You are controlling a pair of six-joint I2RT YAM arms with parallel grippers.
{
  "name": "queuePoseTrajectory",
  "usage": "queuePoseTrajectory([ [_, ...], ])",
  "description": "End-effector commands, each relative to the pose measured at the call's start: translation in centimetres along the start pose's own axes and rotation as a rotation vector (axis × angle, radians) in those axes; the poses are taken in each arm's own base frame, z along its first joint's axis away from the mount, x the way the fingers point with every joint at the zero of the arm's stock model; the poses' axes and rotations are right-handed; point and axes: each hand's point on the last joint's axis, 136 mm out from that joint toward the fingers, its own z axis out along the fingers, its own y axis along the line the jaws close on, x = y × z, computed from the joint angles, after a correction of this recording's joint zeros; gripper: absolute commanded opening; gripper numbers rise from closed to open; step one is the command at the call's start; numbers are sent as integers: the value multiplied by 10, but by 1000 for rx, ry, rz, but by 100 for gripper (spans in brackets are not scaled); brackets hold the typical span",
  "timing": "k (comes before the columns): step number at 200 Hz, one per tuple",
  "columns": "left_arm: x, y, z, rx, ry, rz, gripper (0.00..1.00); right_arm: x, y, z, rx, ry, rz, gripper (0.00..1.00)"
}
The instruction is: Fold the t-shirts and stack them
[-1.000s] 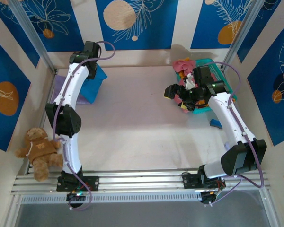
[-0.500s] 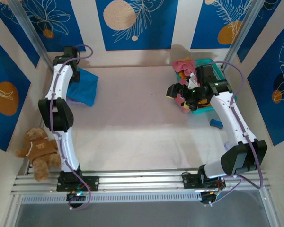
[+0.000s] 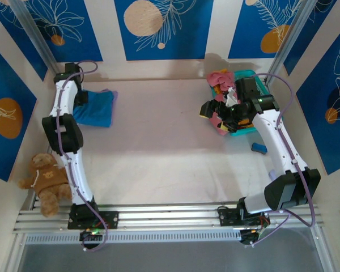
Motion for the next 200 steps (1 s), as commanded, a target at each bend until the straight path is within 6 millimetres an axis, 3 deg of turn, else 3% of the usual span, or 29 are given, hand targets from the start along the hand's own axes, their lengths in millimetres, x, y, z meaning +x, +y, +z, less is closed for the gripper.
queuePoseTrajectory([
  [1,-22,-9,-66,106,-126,-61,0,5,5,-12,-18,-13,-13,99],
  [42,-24,-28,-111,245,-177,-146,0,6,4,-9,-25,-8,-11,99],
  [85,-33,-60,-153,247,-274,-26,0,2,5,-9,-26,-10,-18,99],
  [113,-38,-69,-173,235,-306,9,0,1,5,-6,-32,-5,-8,99],
  [147,-41,-76,-182,251,-322,27,0,1,6,-6,-33,-5,-10,99],
  [200,-43,-95,-171,259,-314,138,0,0,5,-5,-31,-3,-11,99],
])
